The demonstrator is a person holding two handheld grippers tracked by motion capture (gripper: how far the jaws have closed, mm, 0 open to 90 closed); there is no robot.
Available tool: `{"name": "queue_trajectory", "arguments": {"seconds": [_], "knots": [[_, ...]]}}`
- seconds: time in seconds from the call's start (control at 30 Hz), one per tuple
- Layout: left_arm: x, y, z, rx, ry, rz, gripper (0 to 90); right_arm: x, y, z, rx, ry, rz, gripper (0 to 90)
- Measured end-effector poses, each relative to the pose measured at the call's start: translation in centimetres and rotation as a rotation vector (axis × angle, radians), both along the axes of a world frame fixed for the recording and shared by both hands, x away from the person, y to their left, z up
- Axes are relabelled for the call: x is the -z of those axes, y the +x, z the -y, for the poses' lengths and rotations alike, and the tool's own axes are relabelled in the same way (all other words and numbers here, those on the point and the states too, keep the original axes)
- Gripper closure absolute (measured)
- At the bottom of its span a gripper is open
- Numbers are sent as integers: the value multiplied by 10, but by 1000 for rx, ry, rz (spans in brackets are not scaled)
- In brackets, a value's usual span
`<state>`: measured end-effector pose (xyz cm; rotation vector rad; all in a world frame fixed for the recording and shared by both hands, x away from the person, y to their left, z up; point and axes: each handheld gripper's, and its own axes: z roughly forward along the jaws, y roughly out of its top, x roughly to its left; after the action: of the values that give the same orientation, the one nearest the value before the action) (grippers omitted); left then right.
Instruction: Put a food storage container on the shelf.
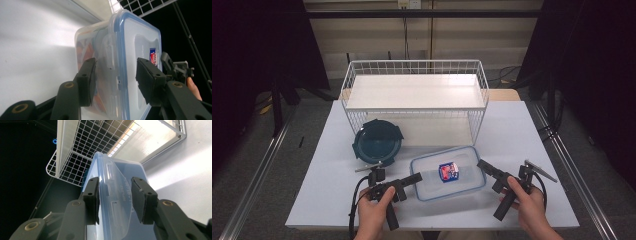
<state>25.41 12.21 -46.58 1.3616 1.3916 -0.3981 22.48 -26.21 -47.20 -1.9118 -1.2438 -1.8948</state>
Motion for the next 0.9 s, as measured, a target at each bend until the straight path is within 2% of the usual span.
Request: {"name": "queue_trajectory", "arguments": {"seconds": [0.07,0.17,0.27,0.3,0.33,0.37,0.5,0.53,0.67,0.73,0.8,0.83,0.87,0.9], "knots": [[0,2,0,7,18,-3,515,2,1,1,-10,-4,-14,591],[5,7,1,-25,14,-20,524,11,1,1,-14,-32,-47,576],[7,9,2,-19,-1,-16,516,12,0,2,-21,-42,-65,571],[9,10,1,-8,4,-6,507,13,-1,3,-33,-34,-88,568],[9,10,4,-25,19,-6,507,13,-1,3,-33,-34,-88,568],[12,10,5,-33,1,-4,496,15,-1,4,-35,-34,-105,564],[13,8,4,-22,10,-24,478,17,-2,4,-39,-40,-118,555],[14,7,3,-28,-3,-27,461,18,-3,3,-49,-45,-128,552],[15,4,3,-13,-6,-46,424,20,-3,5,-52,-52,-126,552],[20,1,5,-16,-32,-56,364,18,-3,4,-55,-70,-121,545],[21,1,6,-14,-25,-63,319,19,-3,3,-56,-71,-119,540],[23,1,7,-22,-30,-79,301,19,-3,3,-63,-80,-117,529],[23,1,7,-22,-30,-79,293,19,-3,3,-63,-80,-117,529],[23,2,6,7,-38,-62,303,19,-3,1,-61,-79,-110,517]]}}
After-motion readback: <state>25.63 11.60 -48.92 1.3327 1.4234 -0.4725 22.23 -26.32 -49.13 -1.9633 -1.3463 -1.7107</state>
